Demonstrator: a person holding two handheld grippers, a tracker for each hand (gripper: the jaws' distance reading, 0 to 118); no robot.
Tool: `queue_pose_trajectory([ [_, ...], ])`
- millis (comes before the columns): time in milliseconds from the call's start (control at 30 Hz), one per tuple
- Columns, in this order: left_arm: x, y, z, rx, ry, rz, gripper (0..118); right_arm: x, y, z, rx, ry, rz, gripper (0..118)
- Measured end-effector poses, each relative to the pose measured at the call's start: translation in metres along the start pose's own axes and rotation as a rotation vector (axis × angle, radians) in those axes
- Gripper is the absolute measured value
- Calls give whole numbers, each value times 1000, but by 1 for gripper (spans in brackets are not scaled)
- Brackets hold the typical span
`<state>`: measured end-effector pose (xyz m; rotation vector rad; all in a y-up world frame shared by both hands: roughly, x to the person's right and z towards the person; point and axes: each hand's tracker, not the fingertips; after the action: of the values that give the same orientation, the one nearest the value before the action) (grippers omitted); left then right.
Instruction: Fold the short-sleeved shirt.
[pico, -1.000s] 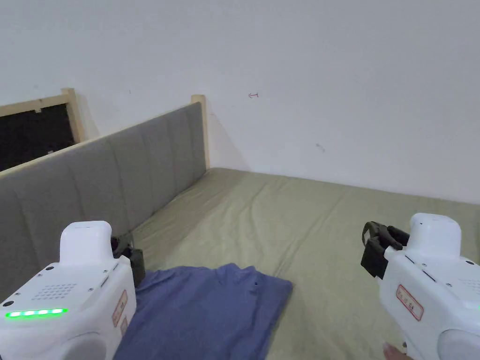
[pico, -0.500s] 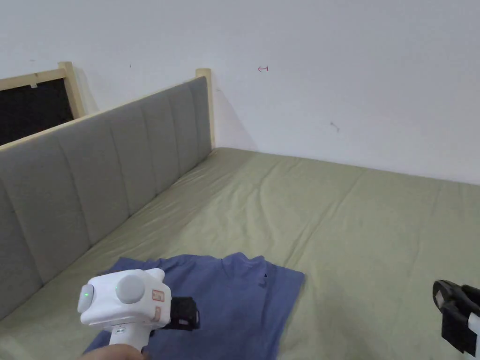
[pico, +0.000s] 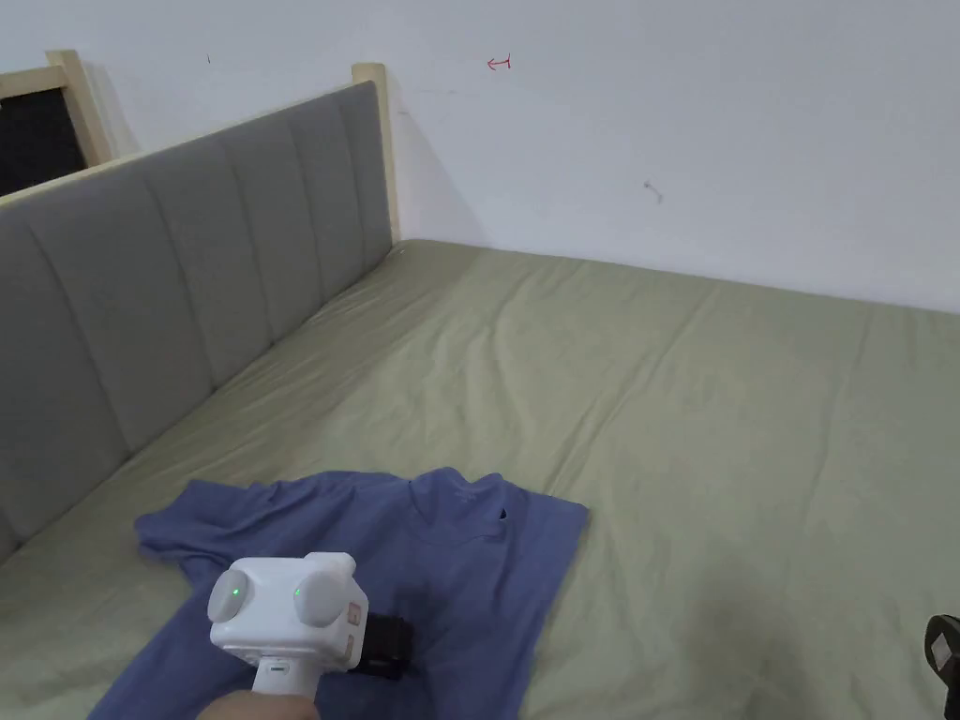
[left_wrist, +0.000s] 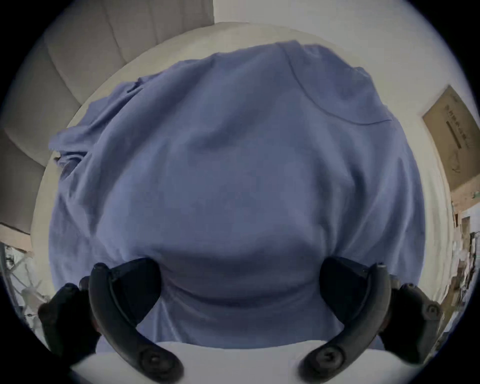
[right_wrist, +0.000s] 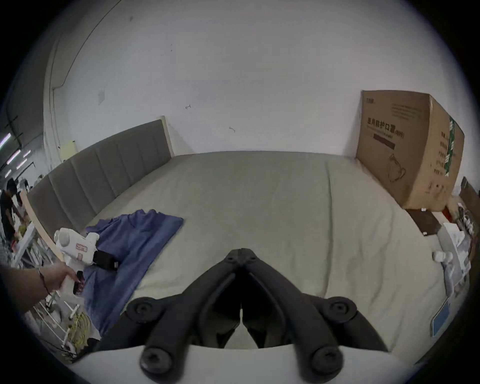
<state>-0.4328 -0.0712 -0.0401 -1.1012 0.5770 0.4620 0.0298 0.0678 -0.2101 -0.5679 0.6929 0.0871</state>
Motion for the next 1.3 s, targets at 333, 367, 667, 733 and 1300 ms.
queue_pose_trajectory([
  [333, -45, -20, 126, 315, -35, -7, 0, -8, 5, 29, 29, 38, -4, 0],
  [367, -42, -19, 147, 358, -9, -36, 0, -7, 6, 34, 37, 39, -12, 0],
  [667, 73, 0, 323, 756, -224, -306, 0, 10, 22, 95, 165, -14, -50, 0],
  [733, 112, 3, 345, 792, -322, -338, 0, 18, 25, 110, 197, -33, -70, 0],
  [1300, 368, 27, 218, 142, -693, -374, 0, 114, 7, 187, 273, -266, -202, 0],
])
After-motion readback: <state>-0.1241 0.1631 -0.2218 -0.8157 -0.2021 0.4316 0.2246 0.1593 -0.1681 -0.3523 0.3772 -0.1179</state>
